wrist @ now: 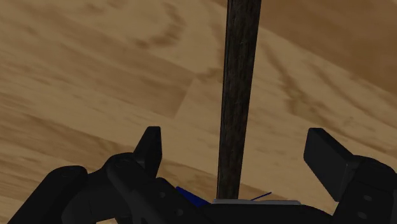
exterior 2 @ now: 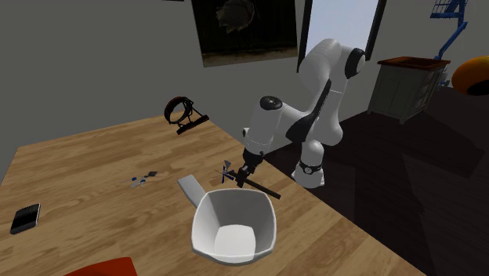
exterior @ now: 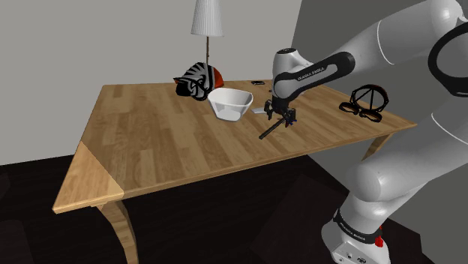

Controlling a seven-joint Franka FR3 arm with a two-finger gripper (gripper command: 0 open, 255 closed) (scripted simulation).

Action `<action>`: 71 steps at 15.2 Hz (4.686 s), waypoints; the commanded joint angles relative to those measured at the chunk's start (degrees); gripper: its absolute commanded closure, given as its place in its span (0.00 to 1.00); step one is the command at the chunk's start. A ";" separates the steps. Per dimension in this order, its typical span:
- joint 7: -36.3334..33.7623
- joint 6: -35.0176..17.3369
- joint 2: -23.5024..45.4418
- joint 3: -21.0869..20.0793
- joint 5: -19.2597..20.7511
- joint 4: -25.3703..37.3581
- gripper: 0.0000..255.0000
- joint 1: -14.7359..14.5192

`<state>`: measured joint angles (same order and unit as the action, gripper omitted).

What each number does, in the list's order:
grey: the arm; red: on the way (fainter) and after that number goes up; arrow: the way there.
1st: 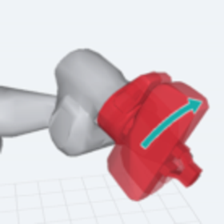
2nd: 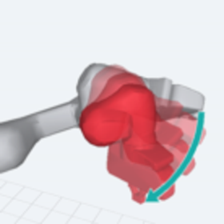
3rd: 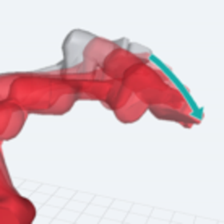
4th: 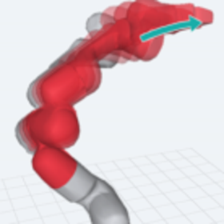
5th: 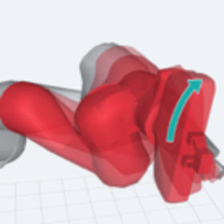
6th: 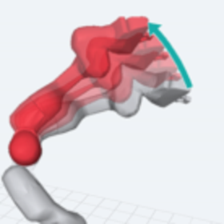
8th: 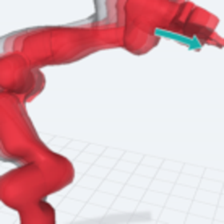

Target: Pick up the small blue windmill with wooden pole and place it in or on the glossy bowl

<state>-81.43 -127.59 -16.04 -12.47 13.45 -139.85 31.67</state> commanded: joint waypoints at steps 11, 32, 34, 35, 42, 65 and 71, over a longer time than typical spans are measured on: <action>0.00 0.00 0.00 0.00 0.00 0.00 1.00 0.00; 4.81 16.20 -4.92 0.88 -2.82 11.85 1.00 -0.69; 5.16 17.70 -5.08 0.92 -2.95 13.24 1.00 -0.69; 5.33 18.46 -5.14 0.94 -3.00 13.95 1.00 -0.69; 6.46 23.69 -5.19 1.03 -3.27 19.24 1.00 -0.64; -10.62 41.51 37.24 -9.76 9.09 72.88 1.00 -11.16; -11.99 38.74 38.95 -9.59 9.58 71.46 1.00 -11.76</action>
<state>-93.23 -87.92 23.05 -22.08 23.09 -67.33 19.69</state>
